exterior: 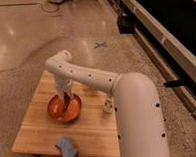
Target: Place the pepper in the ceramic bowl
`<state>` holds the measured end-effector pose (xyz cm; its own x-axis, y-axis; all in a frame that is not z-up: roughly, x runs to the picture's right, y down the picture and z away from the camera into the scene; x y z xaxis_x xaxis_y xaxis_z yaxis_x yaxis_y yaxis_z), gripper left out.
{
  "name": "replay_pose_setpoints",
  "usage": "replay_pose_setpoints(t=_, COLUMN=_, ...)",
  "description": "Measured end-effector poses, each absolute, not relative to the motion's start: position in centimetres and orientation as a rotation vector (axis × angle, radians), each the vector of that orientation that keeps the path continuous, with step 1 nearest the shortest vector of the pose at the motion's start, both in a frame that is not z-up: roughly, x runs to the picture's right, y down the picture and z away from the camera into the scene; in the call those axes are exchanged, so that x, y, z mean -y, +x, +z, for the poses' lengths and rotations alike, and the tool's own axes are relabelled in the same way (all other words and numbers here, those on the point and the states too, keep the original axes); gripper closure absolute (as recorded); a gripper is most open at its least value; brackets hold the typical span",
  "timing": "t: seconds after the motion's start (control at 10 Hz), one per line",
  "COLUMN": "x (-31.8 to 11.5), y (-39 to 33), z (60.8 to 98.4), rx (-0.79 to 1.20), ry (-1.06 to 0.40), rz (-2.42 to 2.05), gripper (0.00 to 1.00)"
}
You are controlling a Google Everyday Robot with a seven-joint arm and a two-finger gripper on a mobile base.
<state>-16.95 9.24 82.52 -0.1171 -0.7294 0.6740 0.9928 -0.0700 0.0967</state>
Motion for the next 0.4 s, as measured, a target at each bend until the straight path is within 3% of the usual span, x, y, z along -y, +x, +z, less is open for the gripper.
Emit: replay_pose_setpoints(t=0.4, x=-8.89, y=-17.13, z=81.60, rx=0.671, ry=-0.513, rz=-1.593, gripper=0.20)
